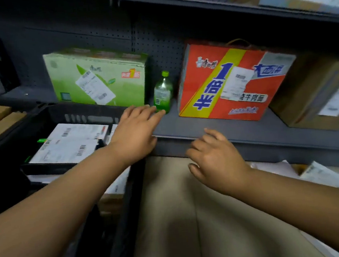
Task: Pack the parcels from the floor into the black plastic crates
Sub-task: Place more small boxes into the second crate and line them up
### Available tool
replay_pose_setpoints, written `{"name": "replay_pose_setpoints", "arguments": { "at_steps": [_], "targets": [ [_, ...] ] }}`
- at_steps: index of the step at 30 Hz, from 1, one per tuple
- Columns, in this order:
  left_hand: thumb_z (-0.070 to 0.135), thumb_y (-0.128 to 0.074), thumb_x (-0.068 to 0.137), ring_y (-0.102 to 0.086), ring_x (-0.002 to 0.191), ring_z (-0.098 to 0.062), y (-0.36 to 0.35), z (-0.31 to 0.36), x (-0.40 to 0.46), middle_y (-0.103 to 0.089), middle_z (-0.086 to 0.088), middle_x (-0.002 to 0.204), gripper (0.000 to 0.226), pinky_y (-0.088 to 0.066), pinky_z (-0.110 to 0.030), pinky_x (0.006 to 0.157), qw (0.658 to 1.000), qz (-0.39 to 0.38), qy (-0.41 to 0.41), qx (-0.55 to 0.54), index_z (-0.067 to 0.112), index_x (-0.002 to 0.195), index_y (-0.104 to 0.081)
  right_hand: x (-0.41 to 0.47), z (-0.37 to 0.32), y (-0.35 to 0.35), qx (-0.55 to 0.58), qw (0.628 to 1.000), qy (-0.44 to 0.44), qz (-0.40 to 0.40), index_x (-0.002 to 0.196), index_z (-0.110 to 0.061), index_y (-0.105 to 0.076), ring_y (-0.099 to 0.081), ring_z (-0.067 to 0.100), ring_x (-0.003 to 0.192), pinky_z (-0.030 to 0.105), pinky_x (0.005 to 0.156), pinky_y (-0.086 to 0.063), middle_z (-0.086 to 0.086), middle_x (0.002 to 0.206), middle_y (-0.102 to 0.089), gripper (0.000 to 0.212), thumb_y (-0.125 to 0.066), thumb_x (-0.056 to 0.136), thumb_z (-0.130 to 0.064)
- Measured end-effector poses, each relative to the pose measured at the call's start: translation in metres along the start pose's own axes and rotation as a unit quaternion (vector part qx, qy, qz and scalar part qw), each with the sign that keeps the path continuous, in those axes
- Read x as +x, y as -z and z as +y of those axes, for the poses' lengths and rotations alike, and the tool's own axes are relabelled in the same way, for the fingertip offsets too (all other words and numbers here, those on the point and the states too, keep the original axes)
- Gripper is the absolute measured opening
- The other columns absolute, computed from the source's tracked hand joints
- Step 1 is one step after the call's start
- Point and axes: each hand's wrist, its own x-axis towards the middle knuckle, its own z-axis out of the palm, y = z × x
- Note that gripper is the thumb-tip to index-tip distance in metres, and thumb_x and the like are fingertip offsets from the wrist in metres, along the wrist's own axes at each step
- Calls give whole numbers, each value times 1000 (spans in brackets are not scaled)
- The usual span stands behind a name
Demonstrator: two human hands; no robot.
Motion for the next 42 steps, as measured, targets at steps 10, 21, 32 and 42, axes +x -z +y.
{"name": "replay_pose_setpoints", "arguments": {
  "at_steps": [10,21,32,42],
  "targets": [
    [28,-76,61,-54,120,-29,-30,239,57,-59,-11,128,71,-39,-46,102,969,-34,-244,8,17,128,-55,-215,147,-48,-5,985,-158,-74,85,-21,-73,-63,22,74,38,92,-46,0,78,-69,17,-67,69,-25],
    [36,-71,76,-48,127,-26,-93,491,89,-49,-4,140,63,-34,-41,106,924,-110,-349,-111,26,134,-50,-508,261,-108,-13,867,-447,-219,88,-16,-70,-61,28,73,33,68,-48,4,80,-67,35,-77,54,-20],
    [39,-88,45,-66,103,-22,-142,608,75,-67,-5,116,66,-53,-37,80,874,-114,-444,-160,23,106,-70,-699,300,-106,-30,614,-708,-346,142,-11,-21,-26,40,135,52,109,-25,19,146,-28,87,-69,75,-40],
    [40,-89,42,-66,104,-24,-160,608,65,-69,-5,112,63,-53,-39,80,863,-153,-457,-154,24,100,-73,-729,298,-103,3,556,-737,-384,147,-18,-5,-30,38,130,51,110,-22,15,141,-29,95,-64,79,-46]
  ]
}}
